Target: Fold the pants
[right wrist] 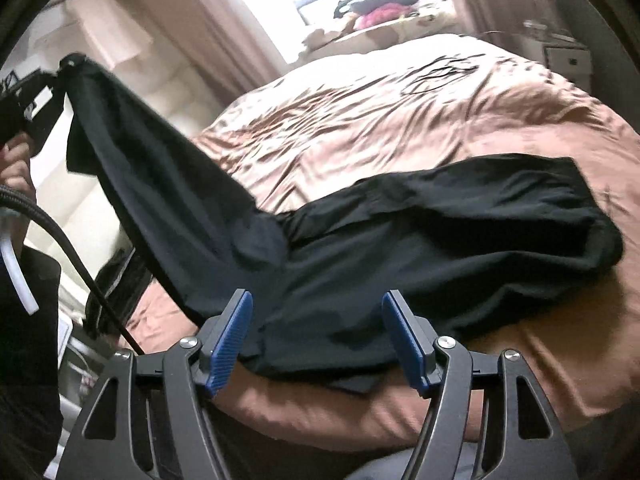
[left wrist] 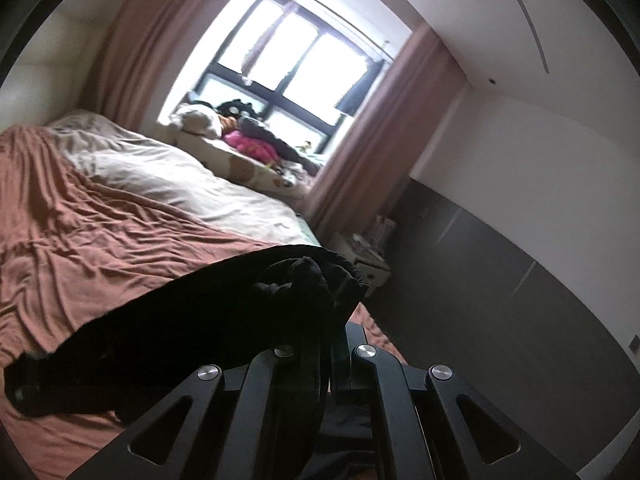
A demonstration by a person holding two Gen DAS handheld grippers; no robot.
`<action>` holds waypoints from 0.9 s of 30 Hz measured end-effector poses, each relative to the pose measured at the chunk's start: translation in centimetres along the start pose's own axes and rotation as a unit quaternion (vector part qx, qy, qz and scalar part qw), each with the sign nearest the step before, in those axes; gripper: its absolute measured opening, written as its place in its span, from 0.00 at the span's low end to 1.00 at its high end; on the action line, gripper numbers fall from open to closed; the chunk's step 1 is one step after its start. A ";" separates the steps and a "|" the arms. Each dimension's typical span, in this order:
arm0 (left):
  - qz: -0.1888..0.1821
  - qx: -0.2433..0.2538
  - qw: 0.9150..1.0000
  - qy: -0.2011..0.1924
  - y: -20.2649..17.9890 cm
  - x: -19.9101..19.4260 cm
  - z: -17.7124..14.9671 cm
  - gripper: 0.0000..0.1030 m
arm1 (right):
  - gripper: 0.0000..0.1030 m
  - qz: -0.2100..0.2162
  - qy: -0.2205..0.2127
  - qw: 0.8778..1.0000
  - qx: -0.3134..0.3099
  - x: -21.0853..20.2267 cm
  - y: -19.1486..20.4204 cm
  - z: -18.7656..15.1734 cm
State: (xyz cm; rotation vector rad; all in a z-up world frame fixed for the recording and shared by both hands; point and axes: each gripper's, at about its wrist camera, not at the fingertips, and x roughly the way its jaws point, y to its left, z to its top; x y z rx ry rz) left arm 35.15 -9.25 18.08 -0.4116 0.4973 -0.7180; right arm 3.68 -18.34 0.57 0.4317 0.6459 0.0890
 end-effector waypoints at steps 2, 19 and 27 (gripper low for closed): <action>-0.009 0.006 1.000 0.009 -1.2 1.2 -0.2 0.02 | 0.64 -0.013 -0.014 1.000 0.013 -1.3 -1.4 -0.3; -0.059 0.022 0.991 0.119 -7.3 13.3 -6.1 0.02 | 0.64 -0.071 -0.051 0.989 0.117 -6.8 -9.3 -3.4; -0.080 0.033 0.978 0.188 -9.0 18.2 -11.2 0.02 | 0.64 -0.087 -0.046 0.985 0.138 -7.0 -11.2 -3.7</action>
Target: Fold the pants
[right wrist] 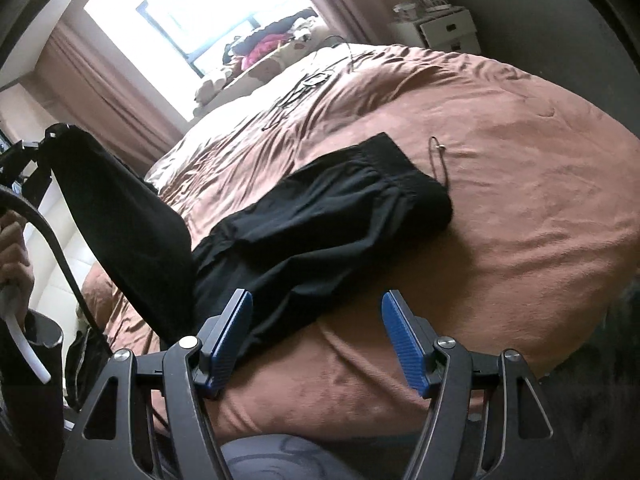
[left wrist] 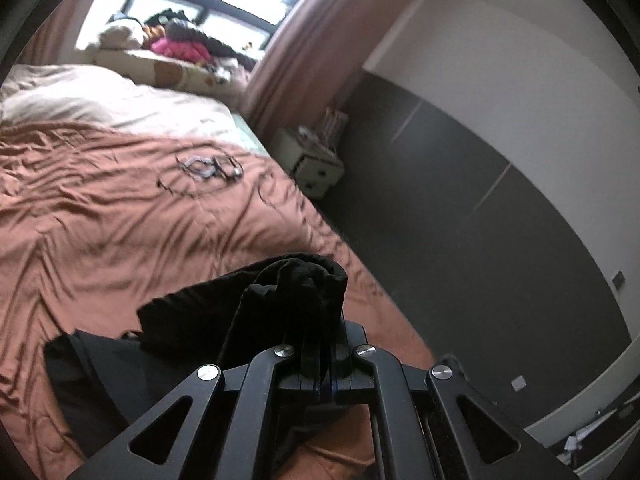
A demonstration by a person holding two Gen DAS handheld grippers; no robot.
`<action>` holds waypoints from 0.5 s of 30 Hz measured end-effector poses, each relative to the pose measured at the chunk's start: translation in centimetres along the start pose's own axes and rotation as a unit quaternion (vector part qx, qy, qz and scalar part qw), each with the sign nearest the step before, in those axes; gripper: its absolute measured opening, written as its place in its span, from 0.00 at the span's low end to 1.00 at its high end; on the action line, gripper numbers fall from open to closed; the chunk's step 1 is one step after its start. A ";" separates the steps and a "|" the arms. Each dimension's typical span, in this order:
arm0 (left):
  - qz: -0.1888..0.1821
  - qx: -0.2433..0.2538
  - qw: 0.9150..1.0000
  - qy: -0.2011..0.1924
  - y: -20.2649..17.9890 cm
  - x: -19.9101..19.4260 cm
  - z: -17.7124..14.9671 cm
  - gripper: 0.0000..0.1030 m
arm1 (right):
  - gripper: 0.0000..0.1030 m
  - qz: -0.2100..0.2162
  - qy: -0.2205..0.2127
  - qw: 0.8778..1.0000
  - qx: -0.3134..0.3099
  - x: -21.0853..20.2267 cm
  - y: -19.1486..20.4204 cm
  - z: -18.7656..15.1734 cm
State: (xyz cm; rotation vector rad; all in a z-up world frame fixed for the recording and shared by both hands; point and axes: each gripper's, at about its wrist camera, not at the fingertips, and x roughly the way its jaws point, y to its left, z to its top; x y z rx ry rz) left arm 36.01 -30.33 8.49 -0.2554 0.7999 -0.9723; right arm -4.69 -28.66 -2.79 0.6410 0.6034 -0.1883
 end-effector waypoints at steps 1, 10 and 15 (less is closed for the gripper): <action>-0.003 -0.001 1.000 0.007 0.0 0.6 -0.3 0.02 | 0.64 -0.002 0.000 1.000 0.003 0.0 -0.1 0.0; -0.039 -0.003 0.997 0.064 -1.3 7.0 -3.2 0.02 | 0.64 0.022 0.022 0.998 0.057 3.0 -3.6 0.9; -0.044 -0.011 0.996 0.080 -1.1 8.9 -4.0 0.02 | 0.64 0.080 0.036 0.991 0.099 5.8 -6.0 2.2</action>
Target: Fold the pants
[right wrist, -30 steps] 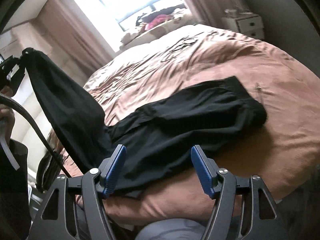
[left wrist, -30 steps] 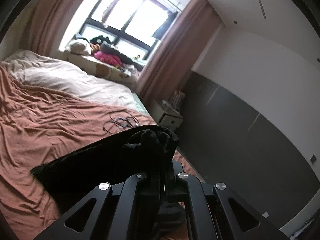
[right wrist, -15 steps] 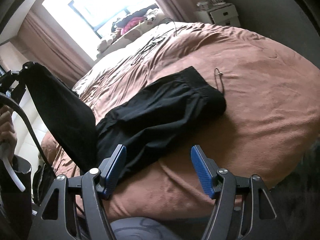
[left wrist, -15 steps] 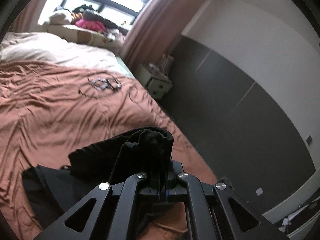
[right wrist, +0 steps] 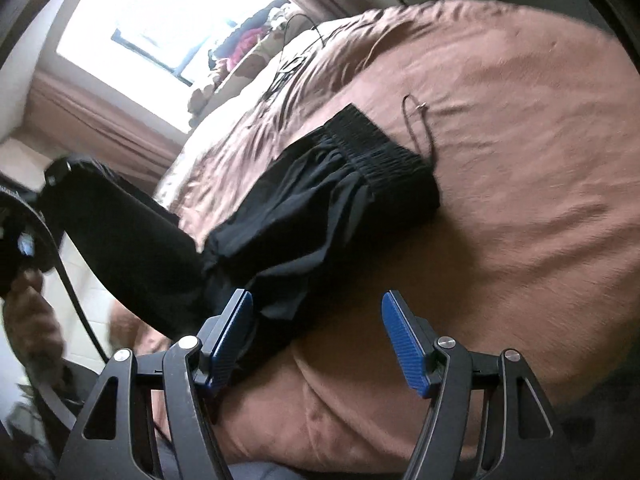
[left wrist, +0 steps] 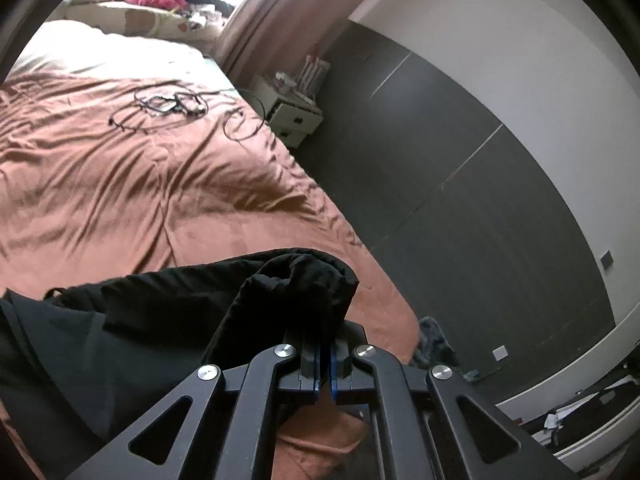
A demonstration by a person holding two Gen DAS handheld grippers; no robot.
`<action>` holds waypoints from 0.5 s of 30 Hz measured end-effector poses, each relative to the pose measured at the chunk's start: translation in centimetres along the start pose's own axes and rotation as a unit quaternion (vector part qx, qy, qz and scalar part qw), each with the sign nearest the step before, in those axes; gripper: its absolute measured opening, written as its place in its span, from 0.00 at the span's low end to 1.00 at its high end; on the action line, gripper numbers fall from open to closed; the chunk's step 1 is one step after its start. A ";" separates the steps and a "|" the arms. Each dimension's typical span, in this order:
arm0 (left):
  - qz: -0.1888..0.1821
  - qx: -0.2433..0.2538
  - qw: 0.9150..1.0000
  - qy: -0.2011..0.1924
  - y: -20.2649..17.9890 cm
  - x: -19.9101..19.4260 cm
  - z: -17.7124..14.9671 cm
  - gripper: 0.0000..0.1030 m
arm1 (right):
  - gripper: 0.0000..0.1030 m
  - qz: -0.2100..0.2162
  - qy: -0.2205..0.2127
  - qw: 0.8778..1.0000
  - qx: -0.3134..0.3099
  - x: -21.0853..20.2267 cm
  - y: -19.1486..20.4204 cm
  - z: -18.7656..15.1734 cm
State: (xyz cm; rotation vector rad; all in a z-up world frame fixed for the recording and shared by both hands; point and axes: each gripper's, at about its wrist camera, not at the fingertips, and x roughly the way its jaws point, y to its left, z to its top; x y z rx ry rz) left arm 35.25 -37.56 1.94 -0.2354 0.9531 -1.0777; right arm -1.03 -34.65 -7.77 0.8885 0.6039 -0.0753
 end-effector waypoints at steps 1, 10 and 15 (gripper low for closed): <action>-0.001 -0.002 1.000 0.003 0.0 0.4 -0.2 0.02 | 0.65 0.007 0.001 1.000 0.009 0.4 -0.5 0.5; -0.015 -0.011 0.999 0.041 -0.2 4.7 -1.7 0.02 | 0.72 0.028 0.000 0.995 0.095 2.7 -3.8 3.5; -0.016 -0.015 0.998 0.054 0.1 6.1 -2.5 0.02 | 0.51 0.018 -0.015 0.991 0.129 3.2 -4.8 3.9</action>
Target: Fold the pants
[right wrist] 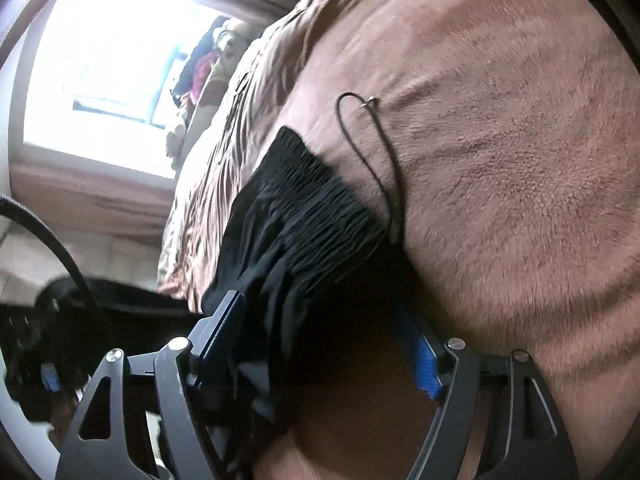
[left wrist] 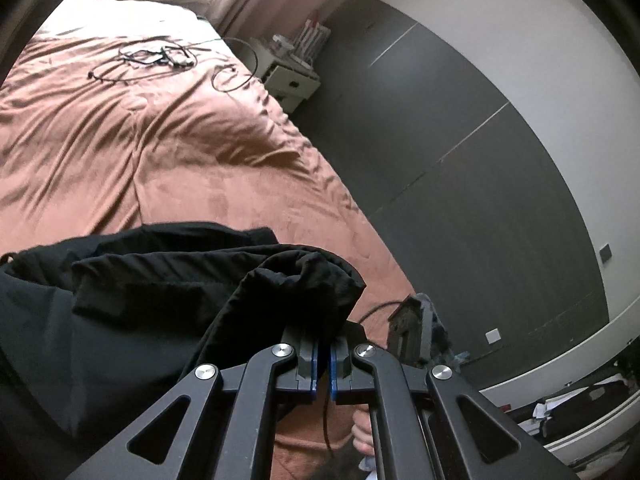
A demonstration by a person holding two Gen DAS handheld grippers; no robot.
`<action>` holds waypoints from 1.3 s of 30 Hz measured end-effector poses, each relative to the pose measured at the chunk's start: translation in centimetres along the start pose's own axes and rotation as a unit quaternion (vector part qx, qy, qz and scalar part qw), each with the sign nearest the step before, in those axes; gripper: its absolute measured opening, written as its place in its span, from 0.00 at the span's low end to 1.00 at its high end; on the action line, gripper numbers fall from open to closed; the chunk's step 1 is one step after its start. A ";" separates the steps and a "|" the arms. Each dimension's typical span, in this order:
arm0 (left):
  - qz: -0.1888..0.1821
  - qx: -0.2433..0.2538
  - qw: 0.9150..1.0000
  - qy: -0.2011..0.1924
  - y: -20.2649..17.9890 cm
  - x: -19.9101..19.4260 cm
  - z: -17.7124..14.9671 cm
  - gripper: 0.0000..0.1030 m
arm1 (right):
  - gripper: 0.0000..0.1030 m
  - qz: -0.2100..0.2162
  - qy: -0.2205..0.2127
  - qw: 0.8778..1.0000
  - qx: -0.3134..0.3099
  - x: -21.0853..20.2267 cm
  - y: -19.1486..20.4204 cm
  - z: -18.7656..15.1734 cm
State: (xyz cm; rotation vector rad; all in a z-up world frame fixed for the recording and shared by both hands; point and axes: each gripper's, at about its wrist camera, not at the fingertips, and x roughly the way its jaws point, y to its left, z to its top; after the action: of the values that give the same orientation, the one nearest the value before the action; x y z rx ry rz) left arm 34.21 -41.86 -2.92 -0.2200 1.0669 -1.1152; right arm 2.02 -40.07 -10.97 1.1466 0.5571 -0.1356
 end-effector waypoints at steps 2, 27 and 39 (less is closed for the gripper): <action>0.001 -0.004 1.000 0.004 0.3 0.3 -0.3 0.02 | 0.39 -0.006 -0.012 1.000 -0.020 -0.7 0.6 0.2; 0.032 -0.014 0.996 0.077 3.1 0.3 -5.3 0.81 | 0.61 -0.102 -0.052 0.985 -0.132 -8.3 3.1 -4.8; 0.132 -0.067 0.989 0.004 12.9 -9.8 -6.7 0.81 | 0.61 -0.111 -0.041 0.968 -0.223 -4.9 7.8 -4.2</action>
State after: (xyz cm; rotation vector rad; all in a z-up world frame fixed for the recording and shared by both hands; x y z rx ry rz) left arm 36.68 -25.49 -8.68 -0.1751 1.1442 -0.8087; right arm -0.68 -33.88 -3.37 0.6362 0.6054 -0.2355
